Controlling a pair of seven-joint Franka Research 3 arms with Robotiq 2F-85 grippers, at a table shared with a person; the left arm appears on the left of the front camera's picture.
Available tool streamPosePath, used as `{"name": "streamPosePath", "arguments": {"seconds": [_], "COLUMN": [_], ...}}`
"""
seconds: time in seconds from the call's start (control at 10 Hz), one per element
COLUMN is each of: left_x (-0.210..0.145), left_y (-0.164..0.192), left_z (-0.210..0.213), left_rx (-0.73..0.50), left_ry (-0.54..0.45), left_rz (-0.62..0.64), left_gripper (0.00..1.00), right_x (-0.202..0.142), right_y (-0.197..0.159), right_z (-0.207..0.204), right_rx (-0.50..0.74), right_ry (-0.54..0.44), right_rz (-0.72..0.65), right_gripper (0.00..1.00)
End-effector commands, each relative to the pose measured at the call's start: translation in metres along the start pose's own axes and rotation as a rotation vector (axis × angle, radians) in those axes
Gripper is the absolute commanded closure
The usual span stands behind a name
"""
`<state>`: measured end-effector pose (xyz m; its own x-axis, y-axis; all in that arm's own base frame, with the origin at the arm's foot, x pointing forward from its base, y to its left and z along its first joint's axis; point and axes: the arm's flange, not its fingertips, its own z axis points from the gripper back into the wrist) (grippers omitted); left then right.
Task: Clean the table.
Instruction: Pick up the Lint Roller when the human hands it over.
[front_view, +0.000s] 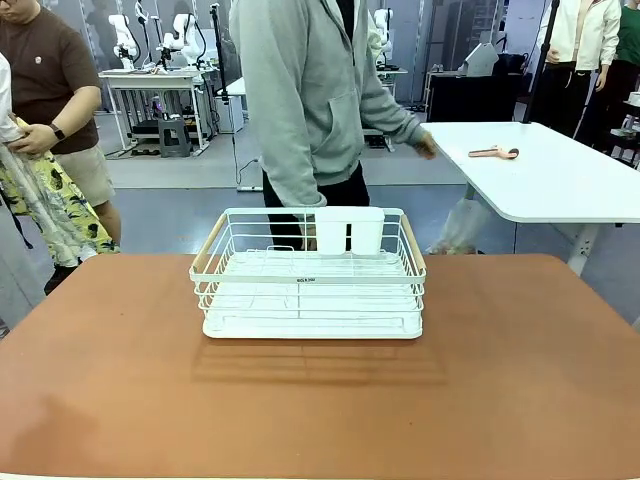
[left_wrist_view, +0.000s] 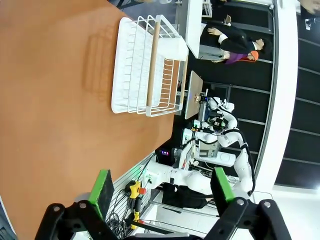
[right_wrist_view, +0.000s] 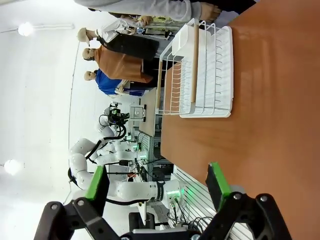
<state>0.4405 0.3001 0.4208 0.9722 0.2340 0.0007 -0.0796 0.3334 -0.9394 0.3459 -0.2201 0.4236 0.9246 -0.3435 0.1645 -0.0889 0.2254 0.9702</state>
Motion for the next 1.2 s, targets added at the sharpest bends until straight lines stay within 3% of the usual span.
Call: {"name": "streamPosePath", "arguments": {"seconds": [0.0,1.1], "left_x": [-0.004,-0.004], "left_y": [0.0,0.0], "left_z": [-0.0002,-0.0002], "left_rx": [0.012,0.012], "left_ry": [0.0,0.0], "left_rz": [-0.009,-0.009], "left_gripper": [0.0,0.0], "right_x": [-0.0015,-0.0015], "right_y": [0.0013,0.0013], "right_z": [-0.0005,-0.0005], "right_rx": [0.015,0.015], "right_ry": [-0.001,-0.001], "right_rz": [0.01,0.01], "right_gripper": [0.0,0.0]}}
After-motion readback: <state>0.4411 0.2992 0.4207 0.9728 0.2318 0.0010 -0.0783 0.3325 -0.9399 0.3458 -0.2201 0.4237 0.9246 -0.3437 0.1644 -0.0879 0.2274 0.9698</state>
